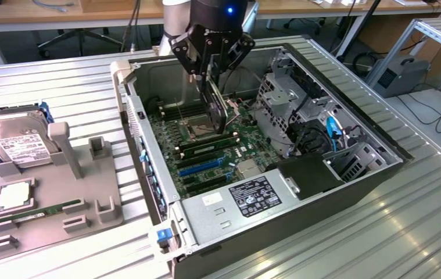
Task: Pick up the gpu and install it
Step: 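Pick up the gpu and move the gpu toward the slot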
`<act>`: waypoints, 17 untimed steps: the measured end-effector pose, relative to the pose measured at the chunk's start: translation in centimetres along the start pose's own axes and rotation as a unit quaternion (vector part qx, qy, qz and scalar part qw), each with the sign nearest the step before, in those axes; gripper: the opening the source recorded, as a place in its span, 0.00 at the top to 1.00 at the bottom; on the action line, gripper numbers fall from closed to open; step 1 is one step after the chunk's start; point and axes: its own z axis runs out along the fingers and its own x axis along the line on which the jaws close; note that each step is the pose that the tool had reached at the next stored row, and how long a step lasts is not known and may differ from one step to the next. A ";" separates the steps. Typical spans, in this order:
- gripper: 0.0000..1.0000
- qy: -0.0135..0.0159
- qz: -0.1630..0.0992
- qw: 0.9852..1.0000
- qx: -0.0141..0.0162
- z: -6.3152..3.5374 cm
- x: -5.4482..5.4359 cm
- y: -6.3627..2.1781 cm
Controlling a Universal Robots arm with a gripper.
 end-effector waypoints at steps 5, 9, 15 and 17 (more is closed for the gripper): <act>0.73 0.000 0.000 1.000 0.000 0.24 -0.3 0.01; 0.73 0.000 0.000 1.000 0.000 0.40 -0.4 0.02; 0.73 0.000 0.000 1.000 0.000 0.65 -0.8 0.04; 0.73 0.000 0.000 1.000 0.000 0.72 -0.9 0.05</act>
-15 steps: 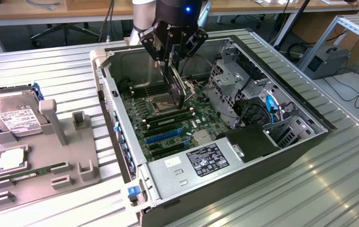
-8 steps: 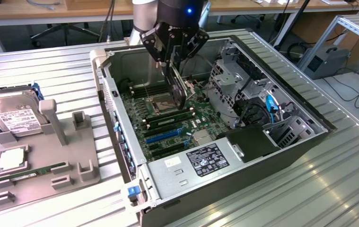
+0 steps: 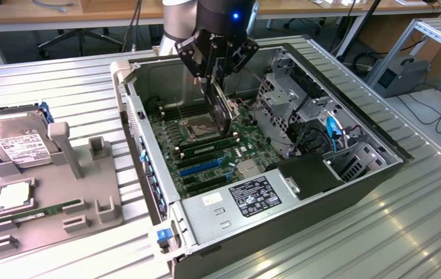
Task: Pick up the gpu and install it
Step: 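Pick up the gpu and move the gpu toward the slot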
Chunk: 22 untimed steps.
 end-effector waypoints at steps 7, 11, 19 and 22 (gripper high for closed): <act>0.73 0.000 0.000 1.000 0.000 0.26 -0.5 0.03; 0.73 0.000 0.000 1.000 0.000 0.42 -0.8 0.04; 0.73 0.000 0.000 1.000 0.000 0.65 -1.2 0.07; 0.73 0.000 0.000 1.000 0.000 0.78 -1.4 0.08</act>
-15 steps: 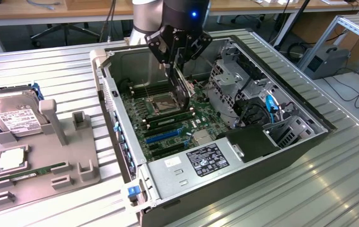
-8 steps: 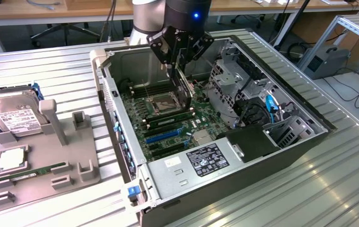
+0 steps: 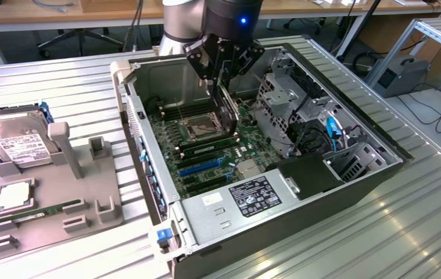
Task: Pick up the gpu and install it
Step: 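Pick up the gpu and move the gpu toward the slot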
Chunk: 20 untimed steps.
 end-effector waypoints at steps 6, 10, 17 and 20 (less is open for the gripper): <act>0.73 0.000 0.000 1.000 0.000 0.15 -0.2 0.01; 0.73 0.000 0.000 1.000 0.000 0.25 -0.4 0.02; 0.73 0.000 0.000 1.000 0.000 0.44 -0.6 0.03; 0.73 0.000 0.000 1.000 0.000 0.55 -0.8 0.04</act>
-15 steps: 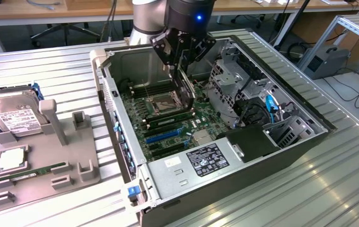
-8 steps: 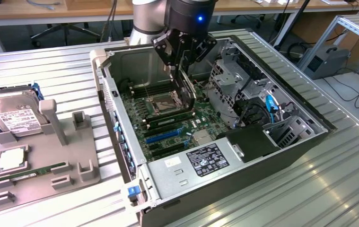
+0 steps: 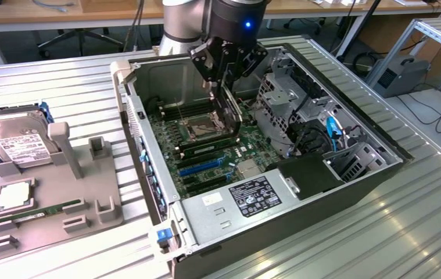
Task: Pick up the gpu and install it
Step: 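Pick up the gpu and move the gpu toward the slot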
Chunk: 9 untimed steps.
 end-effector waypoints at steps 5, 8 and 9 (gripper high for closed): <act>0.73 0.000 0.000 1.000 0.000 0.24 -0.3 0.02; 0.73 0.000 0.000 1.000 0.000 0.37 -0.5 0.02; 0.73 0.000 0.000 1.000 0.000 0.40 -0.5 0.03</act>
